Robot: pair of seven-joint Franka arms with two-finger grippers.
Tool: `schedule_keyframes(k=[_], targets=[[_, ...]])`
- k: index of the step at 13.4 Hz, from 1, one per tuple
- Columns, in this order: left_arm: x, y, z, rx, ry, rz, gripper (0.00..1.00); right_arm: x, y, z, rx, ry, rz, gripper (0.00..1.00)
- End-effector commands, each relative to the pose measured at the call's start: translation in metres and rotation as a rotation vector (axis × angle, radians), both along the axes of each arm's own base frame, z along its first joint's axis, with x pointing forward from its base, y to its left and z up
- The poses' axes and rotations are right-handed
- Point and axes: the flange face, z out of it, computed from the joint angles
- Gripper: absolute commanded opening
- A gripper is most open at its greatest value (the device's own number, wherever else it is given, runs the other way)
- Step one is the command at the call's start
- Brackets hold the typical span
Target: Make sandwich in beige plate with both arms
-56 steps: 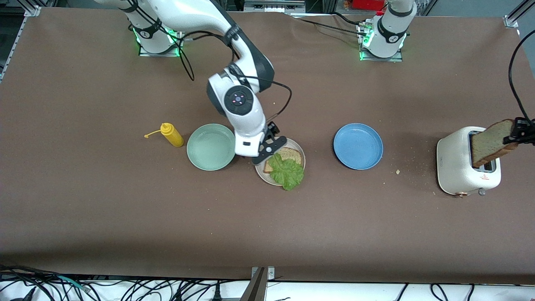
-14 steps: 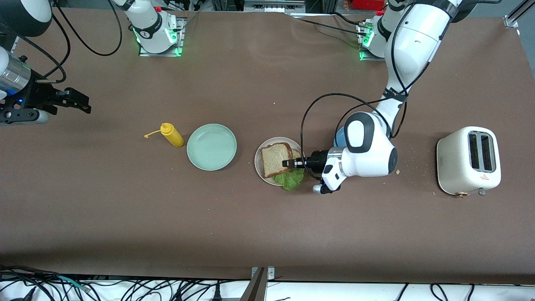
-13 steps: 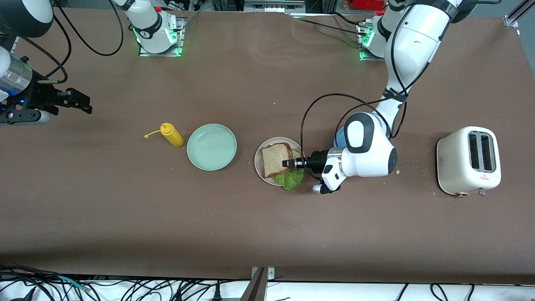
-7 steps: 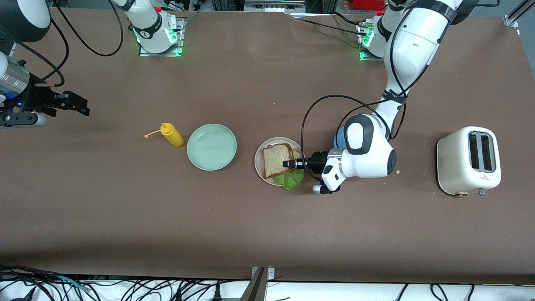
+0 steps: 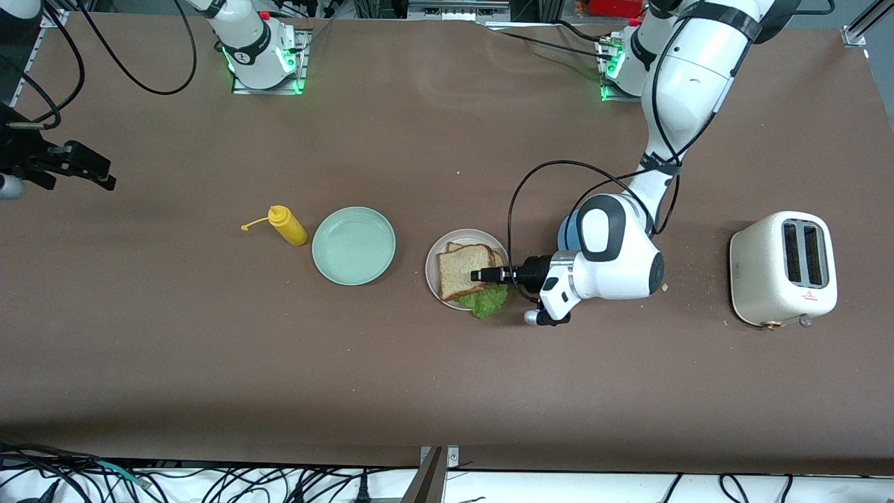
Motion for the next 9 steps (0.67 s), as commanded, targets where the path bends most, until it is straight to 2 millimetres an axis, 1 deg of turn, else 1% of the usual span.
schedule_keyframes(k=[1,3,5,8,9], targets=[[0.01,0.013,0.003,-0.005,-0.029,0.017,0.99,0.013,-0.005,-0.011,-0.034,0.005,0.013,1.0],[0.016,0.027,0.005,0.006,-0.034,0.038,0.99,0.012,-0.002,-0.01,-0.031,0.007,0.015,1.0],[0.025,0.051,0.006,0.031,-0.042,0.064,0.99,0.012,0.0,-0.011,-0.026,0.009,0.013,1.0],[0.033,0.079,0.021,0.162,-0.084,0.026,0.99,0.012,-0.001,-0.011,-0.024,0.009,0.013,1.0],[0.037,0.093,0.028,0.226,-0.087,0.031,0.99,0.012,-0.001,-0.012,-0.024,0.012,0.01,1.0]])
